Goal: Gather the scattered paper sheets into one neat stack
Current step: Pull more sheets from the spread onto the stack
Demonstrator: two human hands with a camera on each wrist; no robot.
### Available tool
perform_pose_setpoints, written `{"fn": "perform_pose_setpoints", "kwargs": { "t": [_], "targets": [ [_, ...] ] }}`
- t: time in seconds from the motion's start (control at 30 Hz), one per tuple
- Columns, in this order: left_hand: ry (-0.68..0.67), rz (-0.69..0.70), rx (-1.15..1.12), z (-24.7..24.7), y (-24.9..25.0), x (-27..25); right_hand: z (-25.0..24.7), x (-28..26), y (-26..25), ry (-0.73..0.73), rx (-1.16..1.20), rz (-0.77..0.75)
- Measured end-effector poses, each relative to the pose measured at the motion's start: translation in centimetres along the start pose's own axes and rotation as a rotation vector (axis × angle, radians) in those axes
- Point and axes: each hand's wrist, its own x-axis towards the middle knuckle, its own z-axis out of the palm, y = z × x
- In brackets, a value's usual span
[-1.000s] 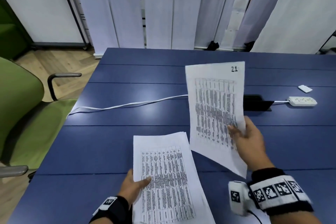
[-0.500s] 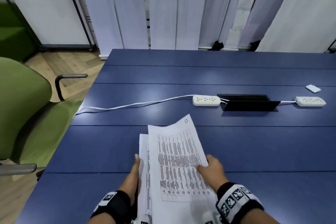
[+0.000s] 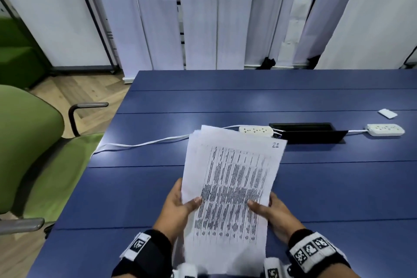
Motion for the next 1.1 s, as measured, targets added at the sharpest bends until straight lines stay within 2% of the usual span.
{"fn": "perform_pose_setpoints", "kwargs": {
  "t": [0.07,0.13,0.2,0.27,0.5,0.63,0.73,0.87,0.97,1.03,1.1],
  "targets": [
    [-0.004,0.106,0.037,0.7,2.5,0.3,0.8,-0.4,-2.8,0.028,-0.014,-0.153],
    [0.01,0.199,0.078,1.7,4.7,0.6,2.0,-0.6,-5.4,0.168,0.024,-0.288],
    [0.04,0.275,0.081,2.2,6.1,0.9,3.0,-0.9,-7.2,0.231,0.099,-0.373],
    [0.07,0.321,0.069,2.1,6.7,1.4,3.6,-1.3,-8.1,0.23,0.127,-0.411],
    [0.022,0.283,0.028,1.3,5.2,1.8,4.0,-2.2,-7.9,0.218,-0.037,-0.504],
    [-0.003,0.316,-0.012,1.8,6.4,1.6,4.3,-2.9,-8.9,0.241,-0.122,-0.611],
    [-0.003,0.392,-0.064,3.1,8.1,0.7,5.7,-3.8,-9.5,0.225,-0.128,-0.693],
    [0.131,0.439,-0.145,3.2,9.1,0.8,7.0,-5.3,-10.2,0.379,-0.196,-0.946],
    [0.217,0.464,-0.149,3.6,9.4,1.2,6.9,-5.7,-10.6,0.524,-0.372,-1.124],
    [0.275,0.514,-0.118,4.2,9.8,1.2,6.8,-5.6,-10.5,0.561,-0.412,-1.13],
    [0.341,0.544,-0.084,4.8,10.1,1.2,7.1,-5.8,-10.6,0.548,-0.381,-1.069]
  ]
}}
